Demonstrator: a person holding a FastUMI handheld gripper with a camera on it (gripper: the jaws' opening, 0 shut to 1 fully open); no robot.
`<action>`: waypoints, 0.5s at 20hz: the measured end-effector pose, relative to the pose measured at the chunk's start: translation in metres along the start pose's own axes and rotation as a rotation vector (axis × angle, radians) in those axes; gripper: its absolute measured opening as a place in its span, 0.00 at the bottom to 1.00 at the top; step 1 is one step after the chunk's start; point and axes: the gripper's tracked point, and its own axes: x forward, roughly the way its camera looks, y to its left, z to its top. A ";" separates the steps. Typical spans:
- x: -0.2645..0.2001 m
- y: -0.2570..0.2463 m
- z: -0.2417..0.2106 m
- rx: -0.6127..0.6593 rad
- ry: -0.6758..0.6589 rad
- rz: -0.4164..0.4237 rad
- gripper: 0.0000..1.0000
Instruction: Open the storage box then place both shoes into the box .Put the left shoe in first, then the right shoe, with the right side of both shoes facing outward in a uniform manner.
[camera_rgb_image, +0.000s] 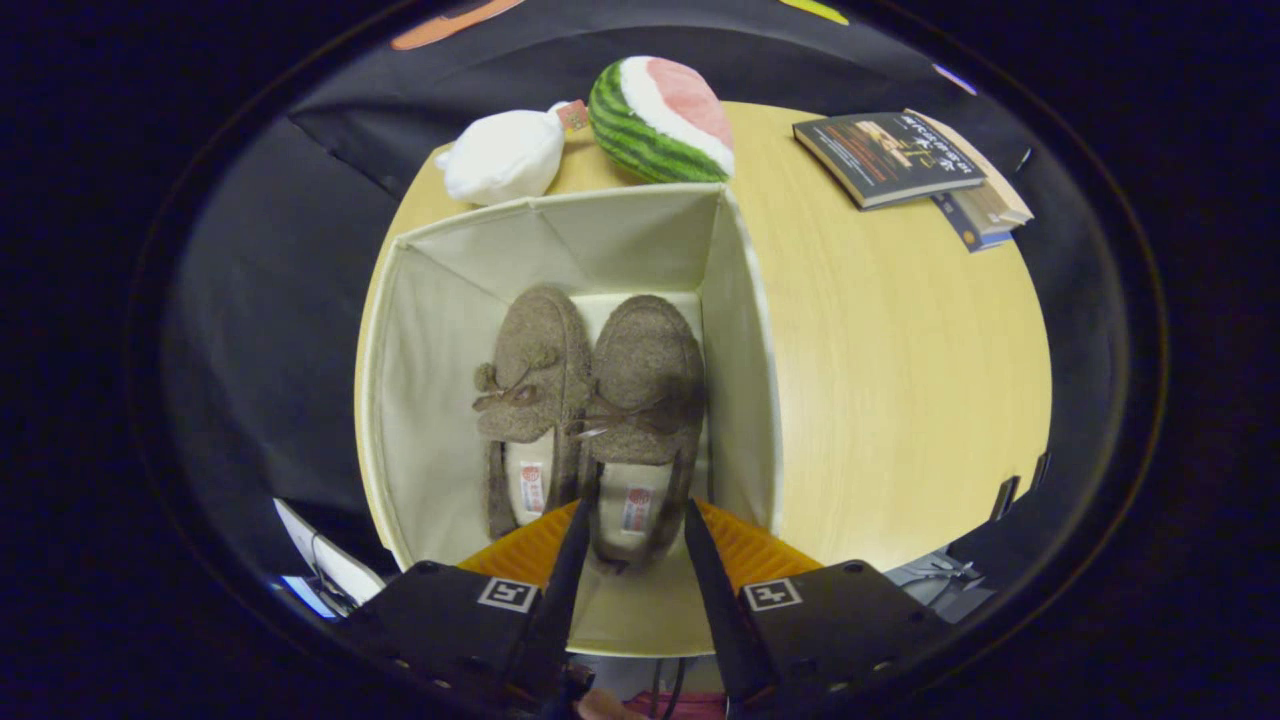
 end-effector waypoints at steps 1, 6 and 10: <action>-0.006 0.000 0.001 -0.012 -0.014 0.007 0.68; -0.050 -0.012 0.019 -0.083 -0.147 0.005 0.77; -0.097 -0.035 0.035 -0.115 -0.287 -0.012 0.87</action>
